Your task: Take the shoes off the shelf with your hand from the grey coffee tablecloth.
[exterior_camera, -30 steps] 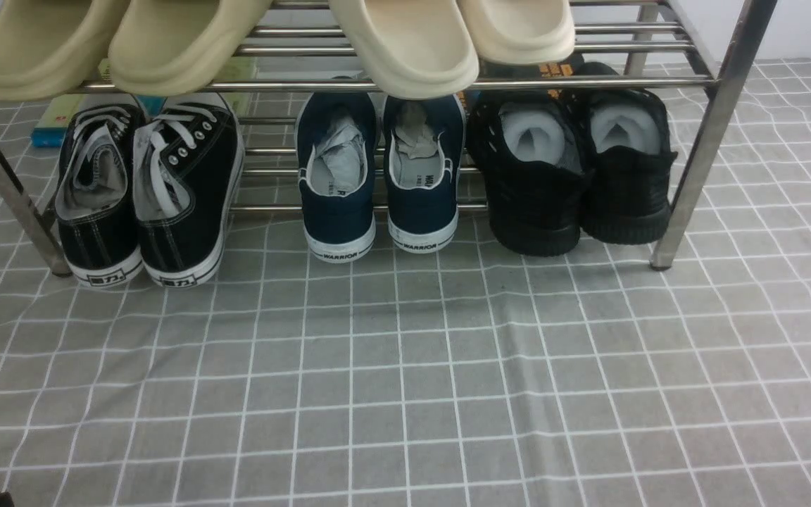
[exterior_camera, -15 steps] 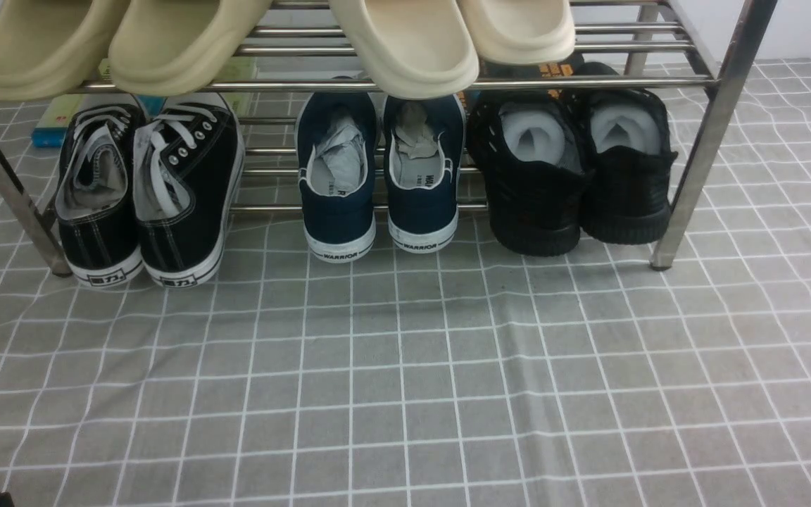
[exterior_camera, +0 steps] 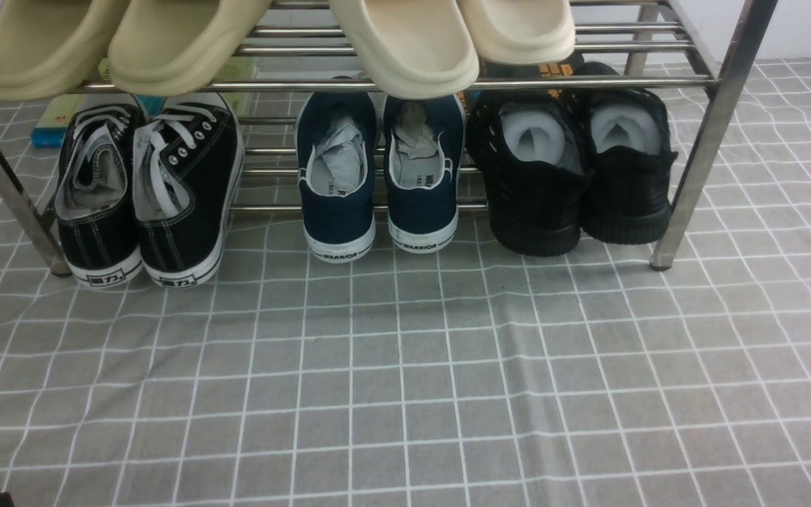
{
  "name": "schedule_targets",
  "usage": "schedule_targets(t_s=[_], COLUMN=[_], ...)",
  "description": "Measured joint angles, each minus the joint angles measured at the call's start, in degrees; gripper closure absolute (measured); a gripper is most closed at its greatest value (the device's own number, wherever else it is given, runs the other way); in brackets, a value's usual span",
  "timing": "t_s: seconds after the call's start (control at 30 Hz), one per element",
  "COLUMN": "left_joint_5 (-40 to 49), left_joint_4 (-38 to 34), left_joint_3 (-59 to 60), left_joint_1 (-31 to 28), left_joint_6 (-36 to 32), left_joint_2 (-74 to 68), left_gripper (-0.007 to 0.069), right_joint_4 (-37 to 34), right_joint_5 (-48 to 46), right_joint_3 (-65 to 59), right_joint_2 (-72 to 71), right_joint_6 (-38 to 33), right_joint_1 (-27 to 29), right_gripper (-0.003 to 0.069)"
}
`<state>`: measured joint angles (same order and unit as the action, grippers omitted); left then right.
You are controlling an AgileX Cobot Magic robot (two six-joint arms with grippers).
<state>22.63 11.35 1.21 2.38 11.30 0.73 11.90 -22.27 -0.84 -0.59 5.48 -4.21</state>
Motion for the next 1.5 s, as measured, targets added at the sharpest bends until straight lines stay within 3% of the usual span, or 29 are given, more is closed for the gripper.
schedule_targets(t_s=[0.07, 0.1, 0.13, 0.17, 0.2, 0.27, 0.37, 0.53, 0.67, 0.73, 0.83, 0.87, 1.0, 1.03, 1.1, 1.23, 1.3, 1.4, 1.5], left_joint_5=[0.0, 0.0, 0.0, 0.0, 0.0, 0.0, 0.0, 0.0, 0.0, 0.0, 0.0, 0.0, 0.0, 0.0, 0.0, 0.0, 0.0, 0.0, 0.0], left_joint_4=[0.0, 0.0, 0.0, 0.0, 0.0, 0.0, 0.0, 0.0, 0.0, 0.0, 0.0, 0.0, 0.0, 0.0, 0.0, 0.0, 0.0, 0.0, 0.0], left_joint_3=[0.0, 0.0, 0.0, 0.0, 0.0, 0.0, 0.0, 0.0, 0.0, 0.0, 0.0, 0.0, 0.0, 0.0, 0.0, 0.0, 0.0, 0.0, 0.0], left_joint_1=[0.0, 0.0, 0.0, 0.0, 0.0, 0.0, 0.0, 0.0, 0.0, 0.0, 0.0, 0.0, 0.0, 0.0, 0.0, 0.0, 0.0, 0.0, 0.0], left_joint_6=[0.0, 0.0, 0.0, 0.0, 0.0, 0.0, 0.0, 0.0, 0.0, 0.0, 0.0, 0.0, 0.0, 0.0, 0.0, 0.0, 0.0, 0.0, 0.0], left_joint_2=[0.0, 0.0, 0.0, 0.0, 0.0, 0.0, 0.0, 0.0, 0.0, 0.0, 0.0, 0.0, 0.0, 0.0, 0.0, 0.0, 0.0, 0.0, 0.0], left_gripper=[0.0384, 0.0384, 0.0384, 0.0384, 0.0384, 0.0384, 0.0384, 0.0384, 0.0384, 0.0384, 0.0384, 0.0384, 0.0384, 0.0384, 0.0384, 0.0384, 0.0384, 0.0384, 0.0384], right_joint_4=[-2.14, -9.3, -10.28, -17.9, -17.9, -28.84, -34.82, -36.89, -31.77, -25.43, -18.91, -13.77, -9.7, -10.39, -13.31, -26.54, -29.68, -34.82, -32.97], right_joint_5=[0.14, 0.81, 0.92, 1.58, 1.66, 2.13, 2.13, 2.26, 2.34, 1.99, -0.79, -6.69, -20.99, -28.43, -32.83, -34.13, -33.88, -33.61, -33.54], right_joint_3=[0.0, 0.0, 0.0, -0.19, -0.2, -0.38, -0.5, -0.55, 6.49, 16.22, 24.37, 29.92, 37.77, 40.41, 43.2, 47.77, 49.29, 54.08, 63.53], right_joint_2=[0.0, 0.0, 0.0, 0.0, 0.0, 0.0, 0.0, 0.0, 0.0, 2.07, 7.39, 14.2, 28.89, 36.29, 44.19, 59.18, 62.45, 71.11, 78.32], right_joint_6=[2.6, 8.95, 9.77, 15.34, 16.11, 25.11, 29.41, 30.79, 20.54, 13.43, 10.44, 9.62, 9.73, 9.34, 7.37, -1.81, -5.48, -11.94, -12.14], right_joint_1=[0.0, 0.0, 0.0, 0.0, 0.0, 0.0, 0.0, 0.0, -0.05, -0.05, -0.05, -0.05, -0.05, -0.05, -0.05, -0.69, -1.61, -4.82, -8.34], right_gripper=[0.042, 0.042, 0.042, 0.042, 0.042, 0.042, 0.042, 0.042, 0.0456, 0.0515, 0.0589, 0.0653, 0.0673, 0.0673, 0.0671, 0.0649, 0.0634, 0.0556, 0.0426])
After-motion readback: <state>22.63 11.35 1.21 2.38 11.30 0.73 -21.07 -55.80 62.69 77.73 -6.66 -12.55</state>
